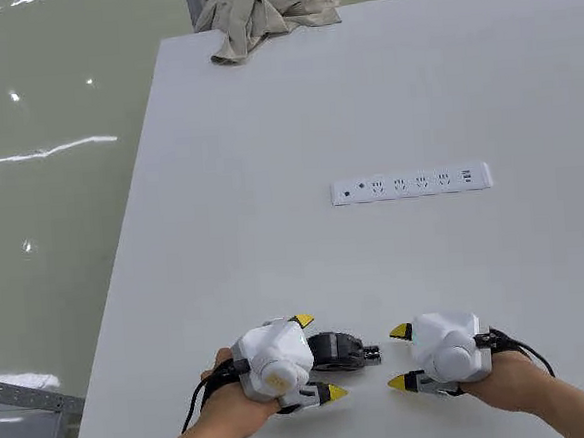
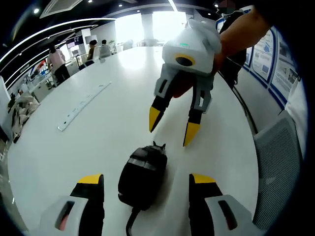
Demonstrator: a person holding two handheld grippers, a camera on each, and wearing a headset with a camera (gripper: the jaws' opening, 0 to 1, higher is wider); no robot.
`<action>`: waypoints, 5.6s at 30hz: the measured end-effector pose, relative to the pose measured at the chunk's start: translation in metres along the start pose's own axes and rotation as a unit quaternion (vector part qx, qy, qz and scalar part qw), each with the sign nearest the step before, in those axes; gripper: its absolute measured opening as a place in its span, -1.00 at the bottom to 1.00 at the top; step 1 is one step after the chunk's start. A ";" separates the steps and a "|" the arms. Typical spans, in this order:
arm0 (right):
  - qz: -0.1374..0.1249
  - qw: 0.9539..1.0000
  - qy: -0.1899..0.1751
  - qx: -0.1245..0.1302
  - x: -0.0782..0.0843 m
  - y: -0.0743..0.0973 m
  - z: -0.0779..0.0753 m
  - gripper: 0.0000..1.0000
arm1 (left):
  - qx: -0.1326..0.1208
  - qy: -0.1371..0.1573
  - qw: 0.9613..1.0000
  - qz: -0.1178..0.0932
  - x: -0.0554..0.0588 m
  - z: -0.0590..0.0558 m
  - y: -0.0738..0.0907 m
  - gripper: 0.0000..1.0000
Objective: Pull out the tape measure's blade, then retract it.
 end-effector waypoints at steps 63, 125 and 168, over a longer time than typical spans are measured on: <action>0.002 0.999 0.029 -0.045 -0.006 -0.027 -0.009 -0.60 | 0.055 -0.084 0.993 0.058 -0.003 0.006 -0.026 -0.25; 0.013 0.998 0.037 -0.050 0.013 -0.012 -0.017 -0.73 | 0.056 -0.103 0.990 0.076 -0.003 0.007 -0.027 -0.32; 0.031 0.998 0.022 -0.043 0.052 0.017 -0.023 -0.73 | 0.061 -0.098 0.990 0.086 -0.005 0.008 -0.028 -0.32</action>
Point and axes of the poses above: the centre of the closed fingertips' face, and the gripper's own axes: y roughly backward along the fingers, z roughly to its left, x roughly out of its underside, the point moved 6 cm from there along y, roughly backward along the fingers, and after that the axes turned 4 degrees about z, right-handed, at the moved point
